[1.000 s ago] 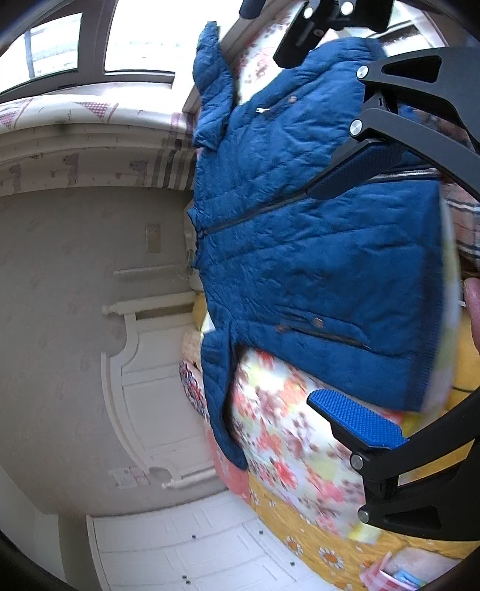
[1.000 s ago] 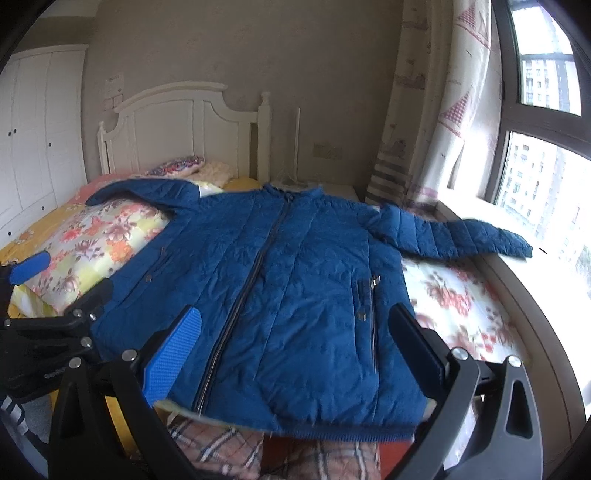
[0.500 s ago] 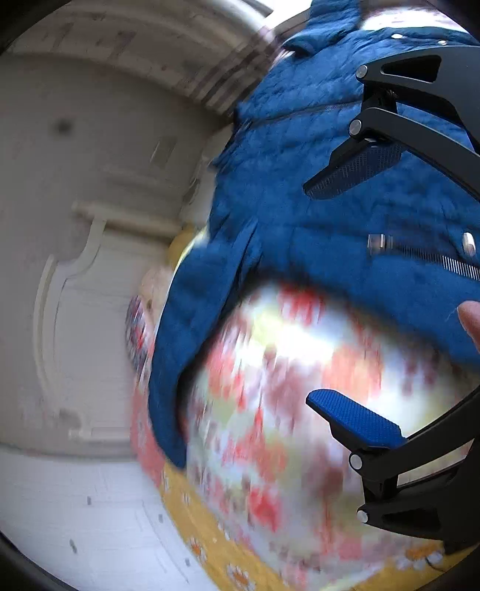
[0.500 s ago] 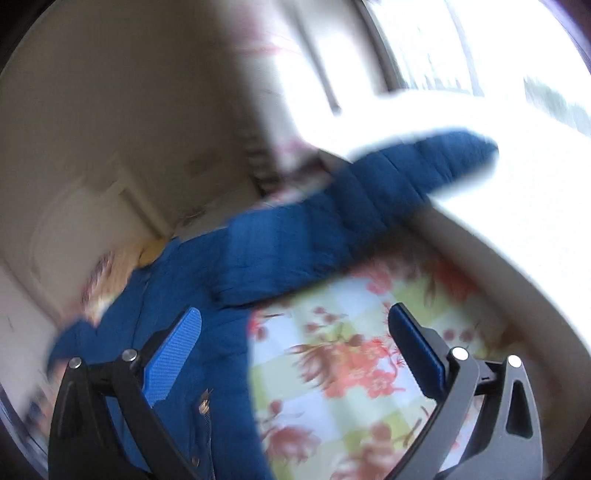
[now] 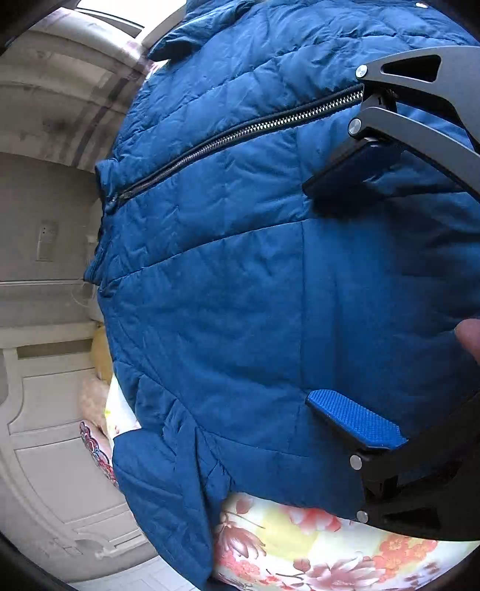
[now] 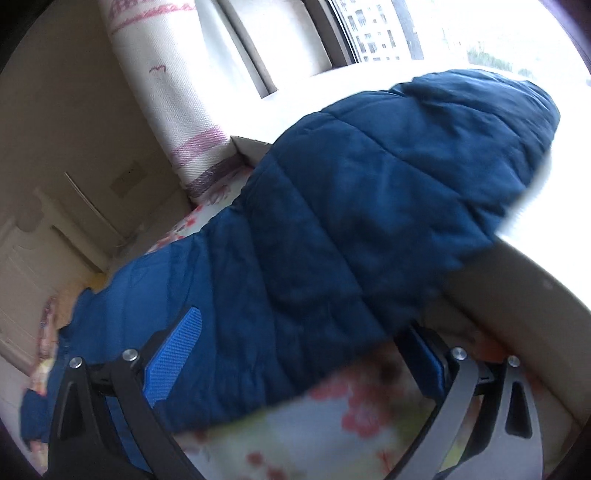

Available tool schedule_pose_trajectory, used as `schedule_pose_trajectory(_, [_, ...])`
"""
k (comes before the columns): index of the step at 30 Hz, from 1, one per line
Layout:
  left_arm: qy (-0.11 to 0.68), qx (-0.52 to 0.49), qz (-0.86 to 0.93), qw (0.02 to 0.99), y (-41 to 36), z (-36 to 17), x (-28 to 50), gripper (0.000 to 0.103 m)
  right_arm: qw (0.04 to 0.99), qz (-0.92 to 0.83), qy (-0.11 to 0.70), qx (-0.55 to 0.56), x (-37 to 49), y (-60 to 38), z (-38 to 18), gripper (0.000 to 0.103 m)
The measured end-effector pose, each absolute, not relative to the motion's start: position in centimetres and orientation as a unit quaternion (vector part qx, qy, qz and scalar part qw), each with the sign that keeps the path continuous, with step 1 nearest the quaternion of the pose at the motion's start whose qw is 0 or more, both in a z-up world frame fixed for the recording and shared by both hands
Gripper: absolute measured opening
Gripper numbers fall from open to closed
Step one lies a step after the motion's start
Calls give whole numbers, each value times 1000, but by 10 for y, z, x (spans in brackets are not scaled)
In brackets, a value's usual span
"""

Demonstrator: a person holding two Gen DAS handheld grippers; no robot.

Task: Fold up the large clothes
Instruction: 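Move the right tool to the jacket sleeve by the window and grasp its cuff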

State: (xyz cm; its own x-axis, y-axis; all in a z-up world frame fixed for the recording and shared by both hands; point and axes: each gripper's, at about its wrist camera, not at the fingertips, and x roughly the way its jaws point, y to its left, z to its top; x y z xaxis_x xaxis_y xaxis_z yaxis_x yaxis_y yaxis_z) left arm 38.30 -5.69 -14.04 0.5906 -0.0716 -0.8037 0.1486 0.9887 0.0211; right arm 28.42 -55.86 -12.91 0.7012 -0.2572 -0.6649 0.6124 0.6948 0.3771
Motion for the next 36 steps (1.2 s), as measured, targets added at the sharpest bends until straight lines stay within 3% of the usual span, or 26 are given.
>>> schedule_pose_trajectory(3, [450,35,-64,890,-52,-141,382,99,871,-260,299,289,293,-557,-131,82])
schedule_pose_trajectory(6, [451,32,-60,890,-52,-142,388,99,872,-279,287,282,293,-556,-132,63])
schedule_pose_trajectory(11, [456,28,-57,888,-55,-142,399,99,877,-252,257,317,283,-565,-134,16])
schedule_pose_trajectory(16, [452,14,-64,890,-49,-141,396,99,890,-231,236,314,285,-564,-130,7])
schedule_pose_trajectory(22, [449,8,-67,891,-46,-141,395,99,934,-205,194,219,309,-505,-74,7])
schedule_pose_trajectory(27, [449,7,-67,891,-47,-140,395,99,976,-81,187,72,354,-369,-15,7])
schedule_pose_trajectory(30, [447,0,-70,892,-45,-140,395,99,977,20,212,17,373,-287,-16,9])
schedule_pose_trajectory(31, [446,-3,-71,892,-44,-139,395,99,971,61,233,3,381,-260,-26,14])
schedule_pose_trajectory(33, [445,-9,-73,893,-41,-139,394,99,947,115,301,-16,398,-220,-54,34])
schedule_pose_trajectory(34, [444,-11,-74,893,-41,-139,394,99,929,130,346,-22,406,-205,-74,51])
schedule_pose_trajectory(35, [444,-12,-74,893,-41,-139,394,99,915,137,379,-27,413,-195,-93,61])
schedule_pose_trajectory(36, [444,-12,-74,893,-41,-139,394,99,903,137,406,-34,417,-188,-113,62])
